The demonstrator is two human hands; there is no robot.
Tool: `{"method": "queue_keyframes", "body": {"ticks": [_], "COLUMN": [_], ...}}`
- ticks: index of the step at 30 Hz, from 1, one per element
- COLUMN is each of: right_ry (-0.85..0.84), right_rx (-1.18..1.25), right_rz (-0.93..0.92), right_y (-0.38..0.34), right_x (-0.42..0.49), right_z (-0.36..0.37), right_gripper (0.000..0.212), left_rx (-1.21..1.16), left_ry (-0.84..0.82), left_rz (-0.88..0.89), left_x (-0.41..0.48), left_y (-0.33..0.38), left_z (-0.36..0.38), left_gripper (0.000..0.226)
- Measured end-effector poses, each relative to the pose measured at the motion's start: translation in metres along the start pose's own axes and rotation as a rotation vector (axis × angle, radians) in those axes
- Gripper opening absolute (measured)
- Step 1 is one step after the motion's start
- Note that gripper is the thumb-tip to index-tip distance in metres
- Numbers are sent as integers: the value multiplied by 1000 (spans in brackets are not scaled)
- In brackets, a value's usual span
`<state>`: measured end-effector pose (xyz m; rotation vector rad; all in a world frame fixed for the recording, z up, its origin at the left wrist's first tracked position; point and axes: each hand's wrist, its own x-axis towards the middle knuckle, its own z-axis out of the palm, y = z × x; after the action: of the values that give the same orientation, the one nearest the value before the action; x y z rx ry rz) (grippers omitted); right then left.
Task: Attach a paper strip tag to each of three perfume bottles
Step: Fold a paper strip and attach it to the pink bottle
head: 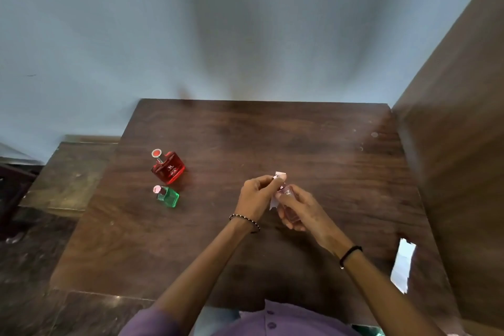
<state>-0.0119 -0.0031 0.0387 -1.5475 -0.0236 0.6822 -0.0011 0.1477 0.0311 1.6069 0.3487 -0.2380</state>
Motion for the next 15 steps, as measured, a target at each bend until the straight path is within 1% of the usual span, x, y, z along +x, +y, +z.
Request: {"method": "queue_keyframes", "body": {"ticks": [3,6,8,12,15], "right_ry": [19,54,59,-11,-75], "right_rx": [-4,-117,-118,160,316], "right_rz": [-20,-60,-77,-83,-120], "right_y": [0,2,4,4,2], "right_x": [-4,-8,-10,-18,-22], "right_z": [1,1,0,-7,-13], "right_gripper": [34,36,35,33,39], "left_rx": [-101,-161,-186,-208,-214], "left_ry": [-1,86,117,98,97], "left_rz": [-17,-9,-17,-75,-84], "left_x": [-2,-1,2,7,8], "left_y": [5,10,18,28,29], "left_z": [4,3,-3,-14,-12], "left_gripper": [33,30,29,31,34]}}
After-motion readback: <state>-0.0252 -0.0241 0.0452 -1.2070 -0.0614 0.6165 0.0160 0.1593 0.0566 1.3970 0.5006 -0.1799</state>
